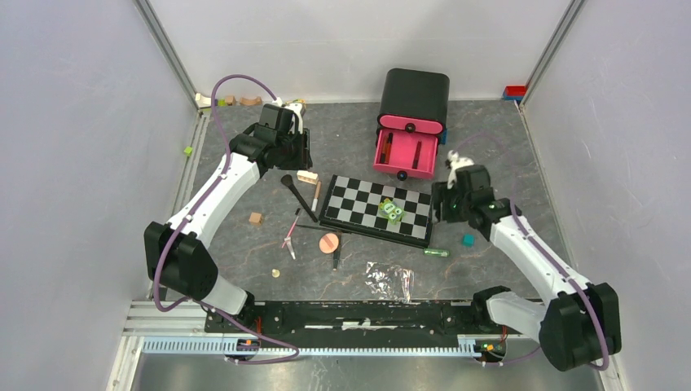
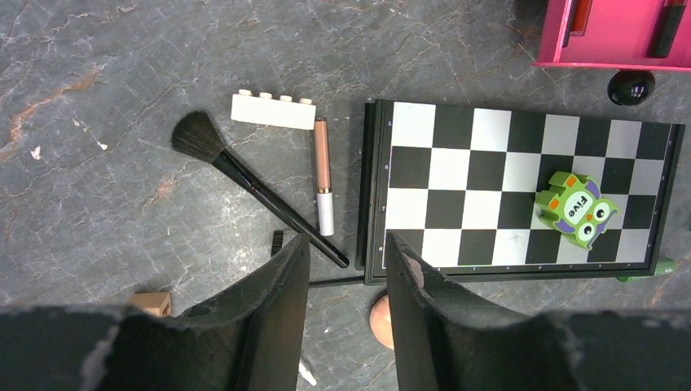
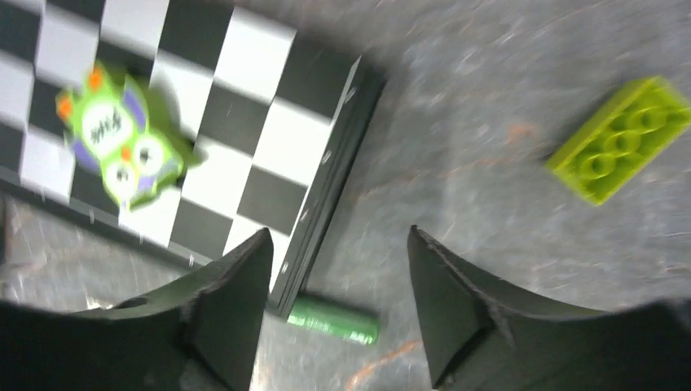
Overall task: Organize the makeup
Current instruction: Pick up the makeup from the center of the board.
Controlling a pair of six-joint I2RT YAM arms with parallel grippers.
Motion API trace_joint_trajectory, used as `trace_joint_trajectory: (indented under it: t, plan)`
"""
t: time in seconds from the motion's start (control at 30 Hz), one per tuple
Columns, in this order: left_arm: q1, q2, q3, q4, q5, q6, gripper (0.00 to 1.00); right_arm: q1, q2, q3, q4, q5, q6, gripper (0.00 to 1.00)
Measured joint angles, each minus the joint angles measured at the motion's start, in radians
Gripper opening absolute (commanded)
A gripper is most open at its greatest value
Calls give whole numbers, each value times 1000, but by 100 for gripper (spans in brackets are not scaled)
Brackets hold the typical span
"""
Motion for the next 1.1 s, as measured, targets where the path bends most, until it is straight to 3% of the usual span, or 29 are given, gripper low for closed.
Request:
trace_joint_trajectory:
  t: [0.17, 0.3, 0.43, 0.83, 1.1]
  plan:
    - [0, 0, 0, 0, 1, 0, 47, 164, -31, -68, -101, -13, -5, 77]
    - [0, 0, 0, 0, 2, 0, 47, 200, -39, -106, -127, -23, -12, 89]
    - [0, 0, 0, 0, 3, 0, 47, 219, -37, -140, -134, -36, -36, 93]
    - [0, 0, 0, 0, 3, 0, 46, 249, 15, -185, -122, -25, -75, 89]
    - [0, 0, 0, 0, 4, 0, 46, 276, 55, -188, -117, 31, -77, 76]
